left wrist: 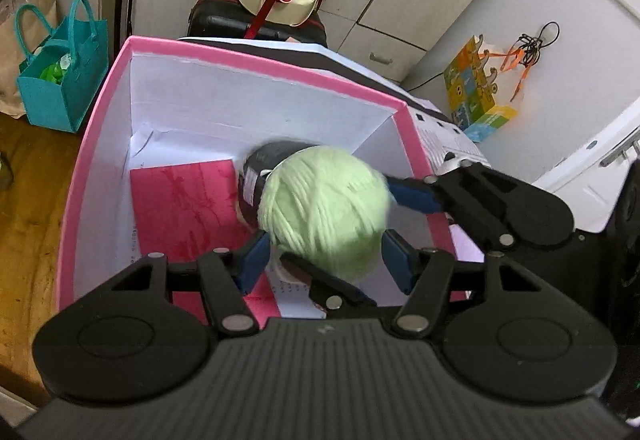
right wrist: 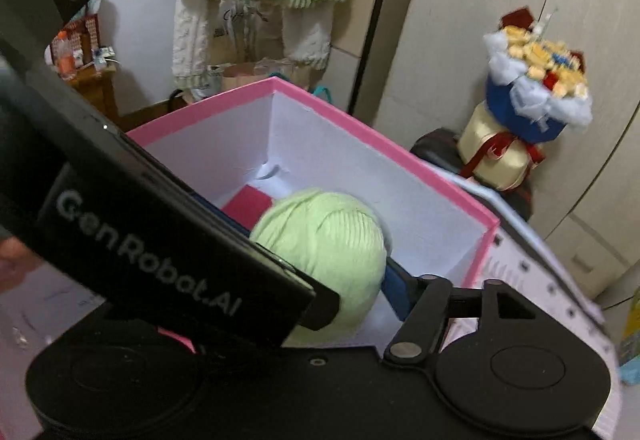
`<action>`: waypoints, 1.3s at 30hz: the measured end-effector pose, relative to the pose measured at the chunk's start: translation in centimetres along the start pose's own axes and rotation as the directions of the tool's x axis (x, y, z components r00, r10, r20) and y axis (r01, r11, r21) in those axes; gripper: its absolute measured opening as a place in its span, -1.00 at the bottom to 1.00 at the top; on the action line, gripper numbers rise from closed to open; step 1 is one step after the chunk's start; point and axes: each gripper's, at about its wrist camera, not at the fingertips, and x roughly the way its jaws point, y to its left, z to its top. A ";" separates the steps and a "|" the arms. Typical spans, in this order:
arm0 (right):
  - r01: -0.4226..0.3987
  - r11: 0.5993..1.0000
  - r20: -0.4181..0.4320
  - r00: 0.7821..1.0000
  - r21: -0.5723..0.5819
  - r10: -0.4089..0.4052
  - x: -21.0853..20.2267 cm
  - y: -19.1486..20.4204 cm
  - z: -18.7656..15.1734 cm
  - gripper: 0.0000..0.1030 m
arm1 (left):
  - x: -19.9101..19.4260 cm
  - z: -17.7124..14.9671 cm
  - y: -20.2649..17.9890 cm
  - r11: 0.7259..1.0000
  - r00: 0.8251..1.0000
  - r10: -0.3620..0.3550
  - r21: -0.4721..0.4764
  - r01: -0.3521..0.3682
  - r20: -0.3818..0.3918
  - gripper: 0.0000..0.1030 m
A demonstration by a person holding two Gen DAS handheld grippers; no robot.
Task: Organize soft objects
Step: 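Carry the green yarn ball with the left tool into the pink box and release, then move the left tool to the blue-and-white tissue pack and grasp it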
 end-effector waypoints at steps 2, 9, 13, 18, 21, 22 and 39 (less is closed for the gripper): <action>0.000 1.000 0.011 1.000 0.012 0.000 -0.7 -0.3 -0.3 0.47 | 0.0 -0.1 -0.3 1.000 1.000 -0.008 0.008 0.008 0.006 0.18; -0.100 0.994 0.064 0.993 0.044 0.097 -3.1 -0.5 -2.1 0.00 | 0.4 -1.0 -1.2 0.998 1.000 0.023 0.061 -0.023 0.001 -0.02; -0.119 0.991 0.082 0.990 0.061 0.114 -4.6 -0.2 -3.2 -0.05 | 0.7 -1.5 -1.7 0.996 0.998 0.068 0.061 -0.067 -0.010 -0.06; -0.183 0.976 0.141 0.976 0.117 0.166 -7.9 -0.6 -5.2 -0.02 | -1.9 -2.1 -3.1 0.990 0.993 0.091 0.104 -0.099 0.078 -0.04; -0.209 0.966 0.178 0.967 0.151 0.181 -9.9 -1.1 -6.4 -0.02 | -4.0 -2.8 -4.2 0.984 0.990 0.090 0.146 -0.105 0.106 0.01; -0.216 0.963 0.187 0.965 0.161 0.186 -10.5 -1.3 -6.7 -0.02 | -4.8 -3.1 -4.7 0.980 0.989 0.097 0.162 -0.115 0.114 0.02; -0.142 0.964 0.238 0.967 0.225 0.087 -22.9 -1.8 -13.1 0.34 | -15.0 -12.2 -13.3 0.914 0.994 0.018 0.400 -0.061 0.112 0.46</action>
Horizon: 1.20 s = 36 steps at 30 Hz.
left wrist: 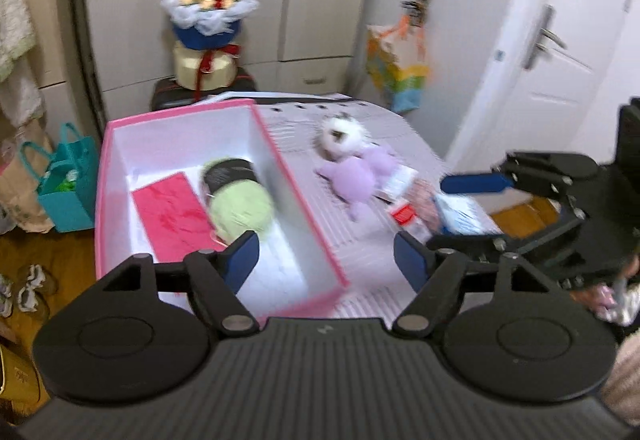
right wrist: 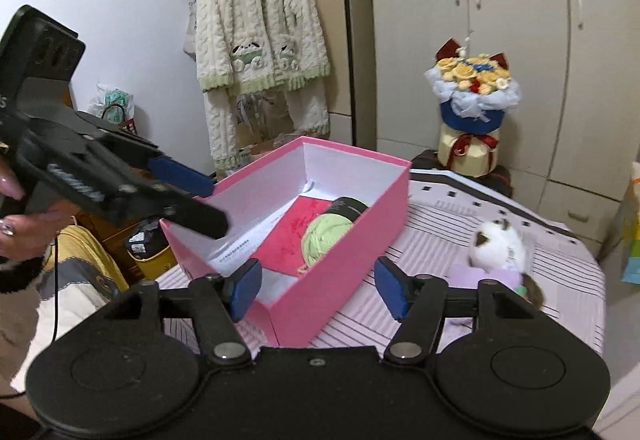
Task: Organize soft objects
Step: 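Move the left tool to the blue-and-white tissue pack and grasp it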
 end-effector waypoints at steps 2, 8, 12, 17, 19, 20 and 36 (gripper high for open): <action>0.018 1.000 0.012 1.000 -0.002 -0.018 -1.7 0.0 -0.9 0.37 | -0.7 -0.6 -1.5 0.999 1.000 -0.026 0.024 0.026 -0.008 0.53; 0.068 0.997 0.014 0.998 0.021 -0.068 -5.2 -0.8 -3.4 0.42 | -1.3 -2.2 -5.6 0.992 0.997 -0.070 0.106 0.073 -0.032 0.61; 0.105 0.994 0.014 0.994 0.041 -0.105 -6.8 -1.6 -5.4 0.47 | -0.4 -3.0 -7.7 0.984 0.992 -0.113 0.132 0.120 -0.060 0.65; 0.149 0.984 -0.008 0.989 0.097 -0.149 -7.9 -3.2 -8.1 0.50 | 2.0 -3.6 -9.6 0.974 0.981 -0.159 0.146 0.174 -0.109 0.65; 0.167 0.979 -0.021 0.986 0.115 -0.166 -8.0 -4.2 -9.3 0.51 | 3.3 -3.7 -10.2 0.970 0.976 -0.176 0.146 0.194 -0.126 0.65; 0.175 0.977 -0.027 0.985 0.123 -0.173 -8.1 -4.5 -9.9 0.52 | 4.0 -3.7 -10.5 0.968 0.974 -0.183 0.148 0.202 -0.133 0.65; 0.224 0.961 -0.003 0.974 0.163 -0.226 -4.7 -10.0 -17.4 0.54 | 15.0 -4.0 -14.2 0.931 0.946 -0.295 0.184 0.316 -0.133 0.59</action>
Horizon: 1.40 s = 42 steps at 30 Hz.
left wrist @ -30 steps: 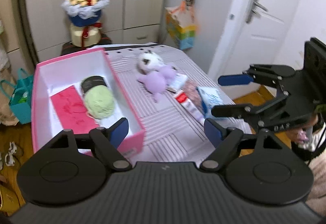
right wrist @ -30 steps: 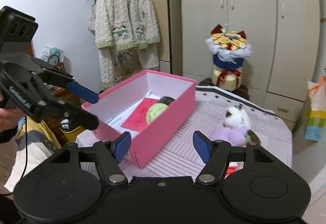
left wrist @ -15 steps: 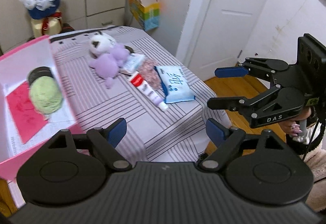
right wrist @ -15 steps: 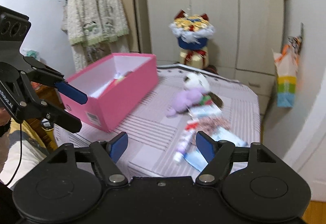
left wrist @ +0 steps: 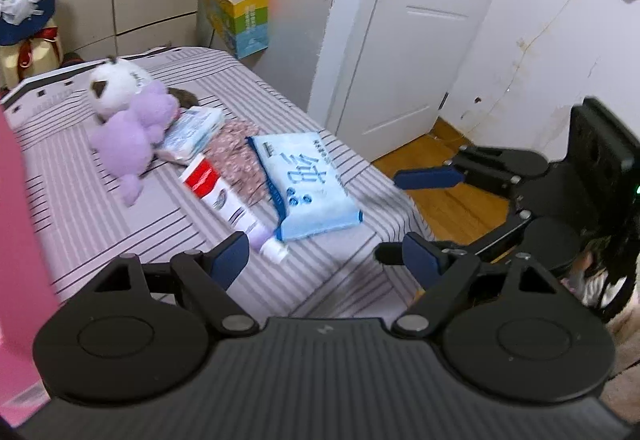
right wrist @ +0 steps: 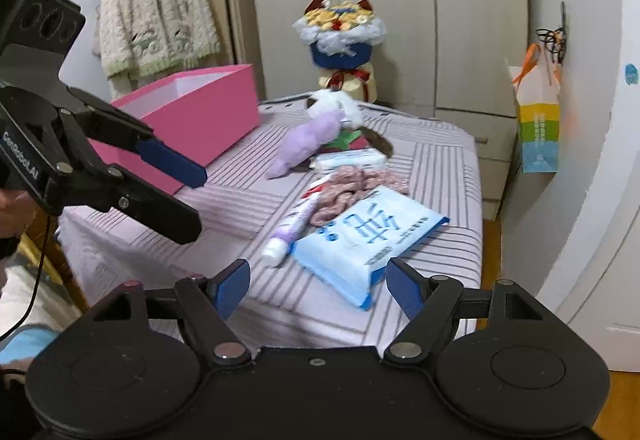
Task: Organize soft objects
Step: 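Move the left tool to the blue-and-white tissue pack and grasp it, then lift the tissue pack with the left tool and carry it over the pink box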
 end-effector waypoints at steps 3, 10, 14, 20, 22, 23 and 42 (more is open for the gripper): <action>-0.006 1.000 0.027 1.000 0.000 0.005 1.3 -1.0 -0.9 0.54 | 1.8 0.4 0.2 1.000 1.000 -0.001 -0.001 0.001 0.023 0.56; -0.005 1.000 0.016 1.000 0.010 0.005 4.5 -1.9 -2.0 0.54 | 6.1 1.1 0.6 1.000 0.999 -0.004 0.004 0.004 0.033 0.44; 0.051 0.997 0.014 0.999 -0.059 -0.050 5.7 -1.5 -2.3 0.66 | 8.9 1.4 1.7 0.997 0.998 -0.044 -0.070 0.041 -0.047 0.41; 0.037 0.997 0.078 0.996 -0.063 -0.032 6.1 -1.6 -2.9 0.75 | 10.4 1.2 1.8 0.997 0.999 -0.028 -0.071 0.026 -0.036 0.39; 0.032 0.998 0.095 0.995 -0.050 -0.027 6.3 -1.7 -3.0 0.75 | 10.5 1.2 1.7 0.997 0.999 -0.029 -0.075 0.027 -0.024 0.39; 0.035 0.998 0.103 0.994 -0.048 -0.029 6.4 -1.7 -3.0 0.75 | 10.5 1.2 1.7 0.996 0.999 -0.031 -0.082 0.029 -0.019 0.39; 0.184 0.980 0.228 0.954 0.074 -0.196 6.2 2.0 -4.5 0.33 | 9.8 0.5 -0.3 0.993 0.999 0.021 -0.118 -0.017 0.032 0.15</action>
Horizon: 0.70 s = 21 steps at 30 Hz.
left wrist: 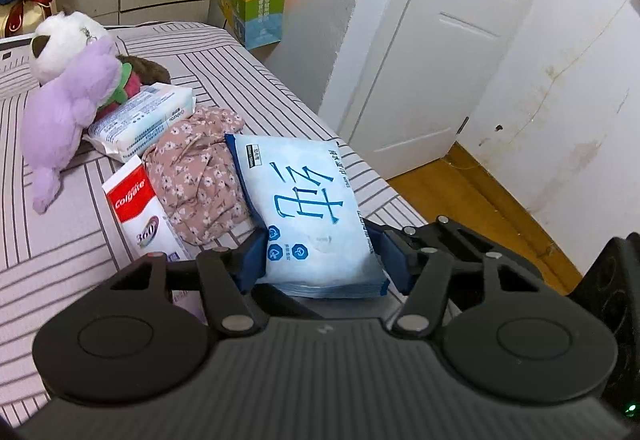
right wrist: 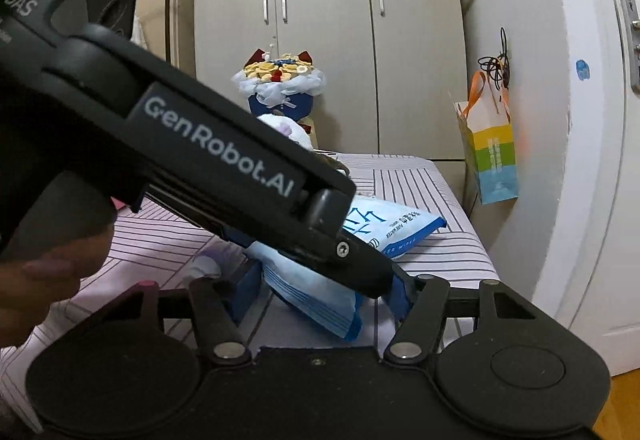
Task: Organize soft objects
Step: 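Lift the tissue pack with the left tool and carry it over the pink box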
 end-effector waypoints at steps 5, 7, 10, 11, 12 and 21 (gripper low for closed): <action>0.001 1.000 0.001 1.000 -0.015 -0.001 -1.6 0.7 0.7 0.33 | -1.8 -0.7 -1.0 1.000 1.000 -0.014 0.000 0.014 0.020 0.15; -0.005 1.000 -0.002 1.000 -0.020 0.005 -2.3 1.3 0.9 0.33 | -2.6 -1.0 -1.4 1.000 1.000 -0.012 -0.008 0.012 0.020 0.15; -0.018 1.000 -0.011 1.000 -0.023 0.018 -3.1 2.0 1.3 0.33 | -3.9 -1.6 -1.8 1.000 1.000 -0.001 -0.019 0.001 0.025 0.15; -0.024 0.999 -0.016 1.000 -0.023 0.024 -3.3 2.2 1.4 0.33 | -4.3 -1.8 -1.9 1.000 1.000 0.003 -0.023 -0.003 0.026 0.15; -0.032 0.999 -0.023 0.999 -0.021 0.031 -3.5 2.4 1.5 0.33 | -4.6 -2.0 -2.0 1.000 1.000 0.008 -0.026 -0.008 0.028 0.15; -0.105 0.994 -0.074 0.992 -0.023 0.103 -5.7 4.8 2.9 0.32 | -8.7 -3.9 -2.5 0.998 0.999 0.043 -0.051 -0.042 0.030 0.15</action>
